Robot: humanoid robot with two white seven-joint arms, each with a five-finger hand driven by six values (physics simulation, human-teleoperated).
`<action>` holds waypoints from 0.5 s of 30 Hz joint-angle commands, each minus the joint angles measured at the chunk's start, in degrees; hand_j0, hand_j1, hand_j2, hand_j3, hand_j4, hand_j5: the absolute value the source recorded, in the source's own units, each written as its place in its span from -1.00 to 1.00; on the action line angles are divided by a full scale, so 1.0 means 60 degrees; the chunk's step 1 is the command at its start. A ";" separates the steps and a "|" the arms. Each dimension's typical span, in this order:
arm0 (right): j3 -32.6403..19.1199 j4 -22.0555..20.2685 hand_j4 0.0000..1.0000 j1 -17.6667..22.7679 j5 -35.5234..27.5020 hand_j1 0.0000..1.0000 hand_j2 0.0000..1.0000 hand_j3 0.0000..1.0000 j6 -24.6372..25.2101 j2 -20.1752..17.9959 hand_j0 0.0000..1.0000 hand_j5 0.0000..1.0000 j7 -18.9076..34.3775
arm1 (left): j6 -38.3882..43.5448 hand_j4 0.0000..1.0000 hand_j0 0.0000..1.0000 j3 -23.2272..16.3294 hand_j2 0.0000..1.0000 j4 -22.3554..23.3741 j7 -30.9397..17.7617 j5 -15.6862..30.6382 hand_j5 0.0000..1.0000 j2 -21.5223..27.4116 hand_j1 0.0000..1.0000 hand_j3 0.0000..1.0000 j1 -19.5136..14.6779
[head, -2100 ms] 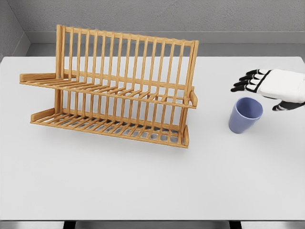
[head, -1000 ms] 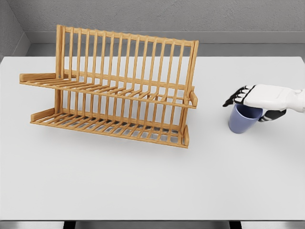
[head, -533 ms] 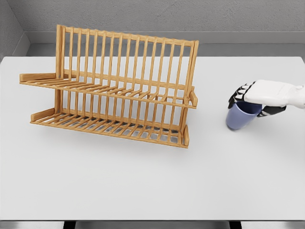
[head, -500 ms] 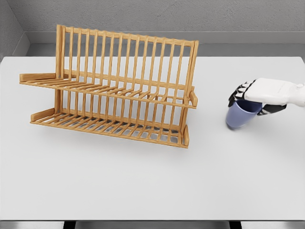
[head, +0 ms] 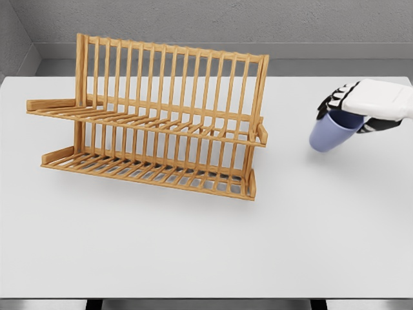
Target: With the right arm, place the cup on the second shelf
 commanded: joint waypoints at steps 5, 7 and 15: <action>-0.0551 -0.0597 0.38 -0.0015 -0.0061 0.38 0.38 0.38 0.0031 -0.0046 0.38 0.38 -0.0004 | -0.0001 1.00 1.00 -0.0001 1.00 0.0000 -0.0002 -0.0001 1.00 0.0001 1.00 1.00 0.0000; -0.0565 -0.0641 0.38 -0.0044 -0.0061 0.38 0.38 0.38 0.0031 -0.0046 0.38 0.38 -0.0004 | -0.0001 1.00 1.00 -0.0001 1.00 0.0000 -0.0002 -0.0001 1.00 0.0001 1.00 1.00 -0.0015; -0.0565 -0.1564 0.38 -0.0381 -0.0061 0.38 0.38 0.38 0.0031 -0.0017 0.38 0.38 -0.0004 | -0.0001 1.00 1.00 -0.0001 1.00 0.0000 -0.0002 -0.0001 1.00 0.0001 1.00 1.00 0.0000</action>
